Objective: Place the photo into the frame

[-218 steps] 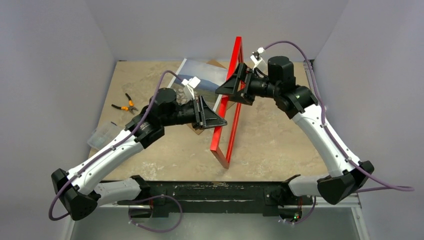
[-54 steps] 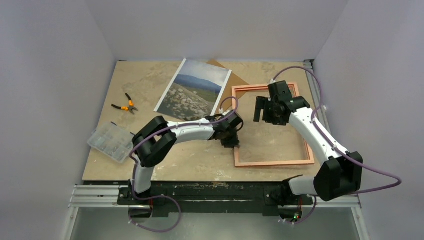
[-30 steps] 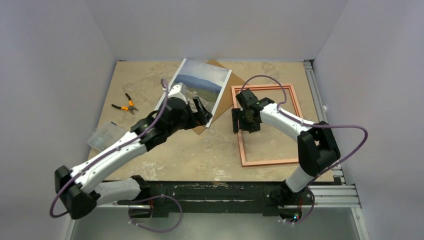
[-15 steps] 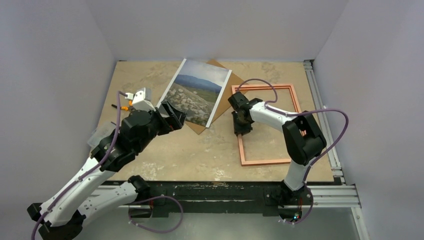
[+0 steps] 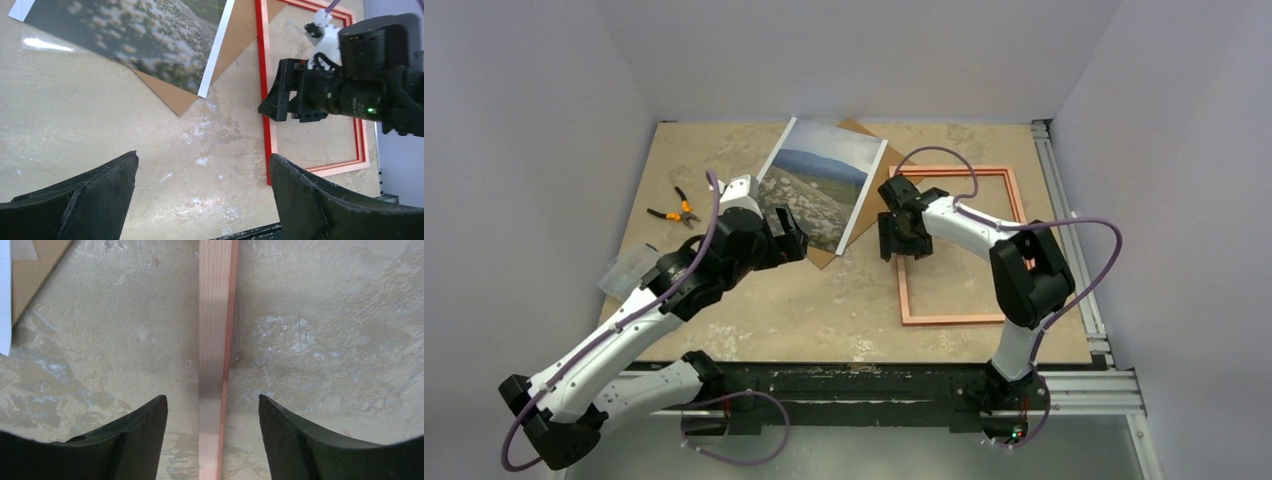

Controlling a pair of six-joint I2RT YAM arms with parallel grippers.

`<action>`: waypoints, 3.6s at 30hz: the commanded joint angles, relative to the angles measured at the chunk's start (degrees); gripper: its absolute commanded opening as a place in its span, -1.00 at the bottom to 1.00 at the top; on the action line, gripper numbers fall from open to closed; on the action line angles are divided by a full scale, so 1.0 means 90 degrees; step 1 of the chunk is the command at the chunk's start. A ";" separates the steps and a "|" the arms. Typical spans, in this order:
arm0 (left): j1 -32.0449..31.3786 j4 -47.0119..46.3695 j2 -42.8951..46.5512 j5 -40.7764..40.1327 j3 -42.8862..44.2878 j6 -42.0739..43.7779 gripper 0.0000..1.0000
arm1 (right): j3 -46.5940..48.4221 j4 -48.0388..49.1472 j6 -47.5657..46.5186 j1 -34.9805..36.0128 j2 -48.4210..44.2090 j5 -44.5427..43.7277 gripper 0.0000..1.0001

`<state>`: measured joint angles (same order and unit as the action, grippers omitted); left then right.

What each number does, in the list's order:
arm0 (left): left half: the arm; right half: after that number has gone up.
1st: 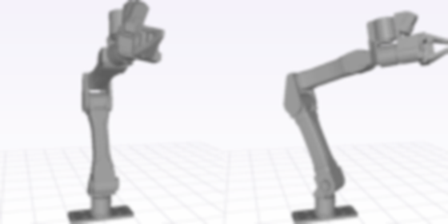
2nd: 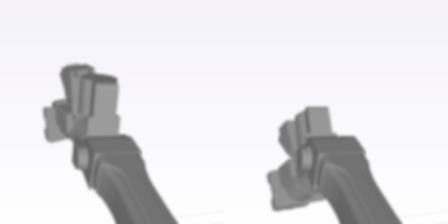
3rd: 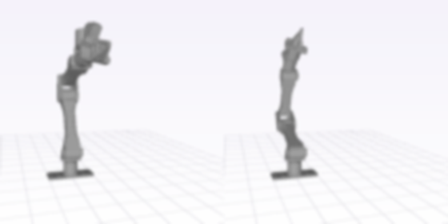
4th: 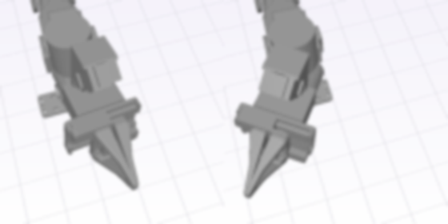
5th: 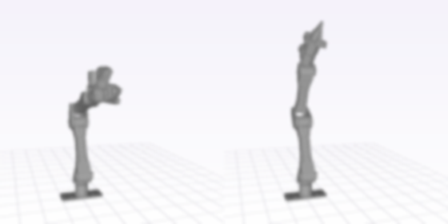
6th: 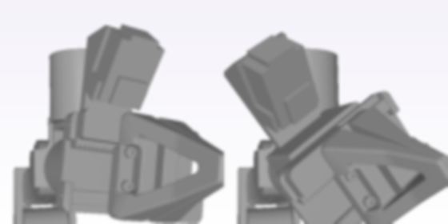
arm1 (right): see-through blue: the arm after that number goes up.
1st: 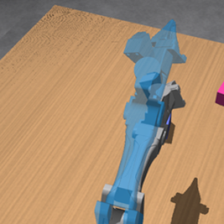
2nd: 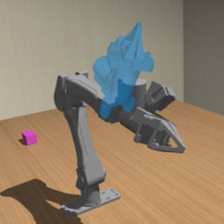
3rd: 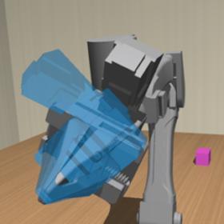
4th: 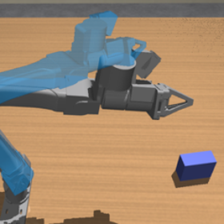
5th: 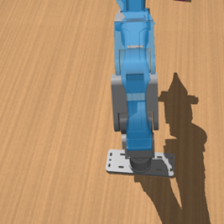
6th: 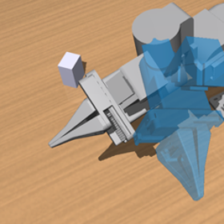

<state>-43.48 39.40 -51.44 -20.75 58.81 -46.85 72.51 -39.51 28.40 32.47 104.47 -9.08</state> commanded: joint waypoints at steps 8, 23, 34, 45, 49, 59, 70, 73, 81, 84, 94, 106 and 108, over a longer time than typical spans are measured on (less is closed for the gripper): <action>0.1053 -0.0673 -0.1162 0.2234 -0.0165 0.0293 1.00 | 0.0913 -0.0037 -0.0087 0.0015 -0.0539 0.0505 0.48; 0.3324 -0.2225 -0.3299 0.4822 -0.0664 0.0641 0.94 | 0.2603 0.0413 0.0295 -0.0031 0.1199 0.2266 0.43; 0.3445 -0.1181 -0.4774 0.2920 0.1139 0.1338 0.53 | 0.3648 0.0804 0.0966 -0.0617 0.2469 0.2953 0.34; 0.3430 -0.0140 -0.6631 0.2754 0.2774 0.1413 -0.06 | 0.3417 0.1162 0.1088 -0.0707 0.2793 0.3353 0.32; 0.3425 -0.0063 -0.7000 0.2989 0.2841 0.1387 -0.30 | 0.3145 0.1340 0.1147 -0.0708 0.2772 0.3491 0.31; 0.3143 0.0680 -0.7640 0.3389 0.3309 0.1561 -0.68 | 0.2413 0.2021 0.1425 -0.0710 0.2556 0.4211 0.28; 0.2525 0.0483 -0.7205 0.3139 0.2314 0.1289 -0.88 | 0.1063 0.2553 0.1601 -0.0635 0.1707 0.4486 0.24; 0.2326 0.0375 -0.7109 0.3161 0.2038 0.1162 -0.99 | 0.0786 0.2612 0.1549 -0.0597 0.1506 0.4501 0.24; 0.2212 -0.0709 -0.5640 0.3263 0.0725 0.0918 -0.71 | 0.0994 0.2204 0.1153 -0.0544 0.1079 0.3880 0.22; 0.2467 -0.1167 -0.4919 0.3759 0.0350 0.0946 -0.46 | 0.1570 0.1850 0.0852 -0.0505 0.1107 0.3471 0.21; 0.3473 -0.2317 -0.1785 0.5028 -0.1124 0.0287 0.51 | 0.4413 0.0461 0.0000 0.0184 0.2524 0.1804 0.18; 0.3484 -0.1077 0.0931 0.3756 -0.0356 0.0627 1.00 | 0.6067 -0.0402 -0.1033 0.1234 0.4033 -0.1038 0.21; 0.3484 -0.0911 0.0974 0.3698 -0.0235 0.0644 1.00 | 0.5836 -0.0403 -0.1115 0.1386 0.4039 -0.1161 0.22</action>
<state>-12.38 27.51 -42.89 15.66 53.87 -42.37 125.27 -39.59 21.96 42.85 141.40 -11.33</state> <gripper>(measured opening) 0.998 0.605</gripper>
